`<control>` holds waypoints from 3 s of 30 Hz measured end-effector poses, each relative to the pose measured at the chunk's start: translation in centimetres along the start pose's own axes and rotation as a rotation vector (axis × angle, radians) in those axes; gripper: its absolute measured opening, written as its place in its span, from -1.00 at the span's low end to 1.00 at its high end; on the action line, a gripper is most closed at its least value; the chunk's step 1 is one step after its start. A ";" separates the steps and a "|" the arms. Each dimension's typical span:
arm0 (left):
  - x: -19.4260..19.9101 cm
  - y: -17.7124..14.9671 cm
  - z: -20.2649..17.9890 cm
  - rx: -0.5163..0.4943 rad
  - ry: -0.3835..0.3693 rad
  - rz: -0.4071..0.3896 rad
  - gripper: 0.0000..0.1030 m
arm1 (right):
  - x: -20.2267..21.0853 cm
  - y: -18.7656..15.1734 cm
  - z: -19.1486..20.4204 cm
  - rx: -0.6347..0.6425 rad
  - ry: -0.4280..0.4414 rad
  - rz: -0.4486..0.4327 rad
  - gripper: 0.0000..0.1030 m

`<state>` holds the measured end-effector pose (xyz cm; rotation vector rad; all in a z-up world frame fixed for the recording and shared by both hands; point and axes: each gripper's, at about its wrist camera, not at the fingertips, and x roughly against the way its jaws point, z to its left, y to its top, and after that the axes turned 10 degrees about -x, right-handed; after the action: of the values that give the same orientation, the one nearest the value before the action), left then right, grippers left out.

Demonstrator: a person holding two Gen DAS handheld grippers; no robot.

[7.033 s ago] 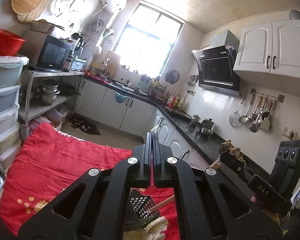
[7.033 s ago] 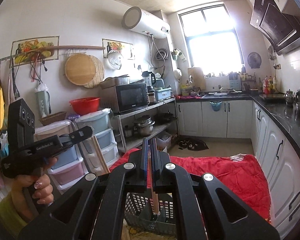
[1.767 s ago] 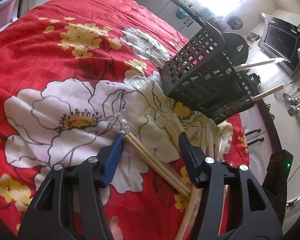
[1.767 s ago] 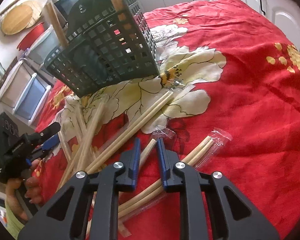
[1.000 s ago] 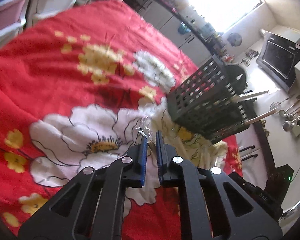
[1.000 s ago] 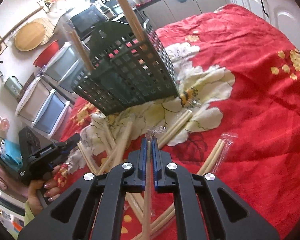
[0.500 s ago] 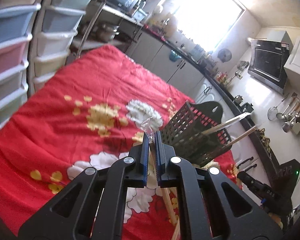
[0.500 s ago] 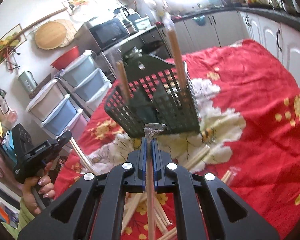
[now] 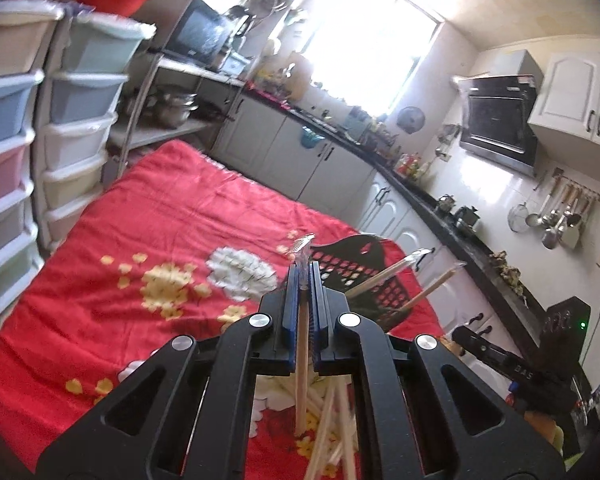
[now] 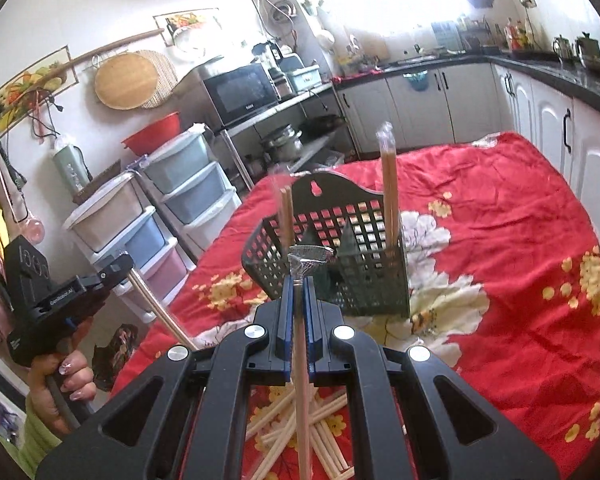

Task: Organize utensils
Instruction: 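Lift the chopsticks with both grippers and carry them above the green basket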

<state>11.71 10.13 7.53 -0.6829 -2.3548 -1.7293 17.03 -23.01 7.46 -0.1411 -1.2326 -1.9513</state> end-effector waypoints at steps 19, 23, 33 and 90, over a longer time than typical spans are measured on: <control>-0.1 4.3 -6.4 -0.118 -0.089 -0.102 -0.96 | 2.6 4.1 3.3 0.118 0.016 -0.191 -0.90; -0.6 5.3 -7.7 -0.134 -0.103 -0.130 -0.96 | 3.2 5.1 3.6 0.134 0.015 -0.224 -0.90; -1.8 7.7 -10.5 -0.169 -0.121 -0.188 -0.96 | 3.8 7.2 4.4 0.170 -0.008 -0.296 -0.90; -9.9 7.2 -10.8 -0.256 0.030 -0.209 -0.95 | -3.3 9.4 1.4 0.175 -0.102 -0.374 -0.89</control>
<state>22.00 -0.95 13.62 -0.4504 -2.2774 -2.1384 25.21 -21.88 13.23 0.0876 -1.5805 -2.1574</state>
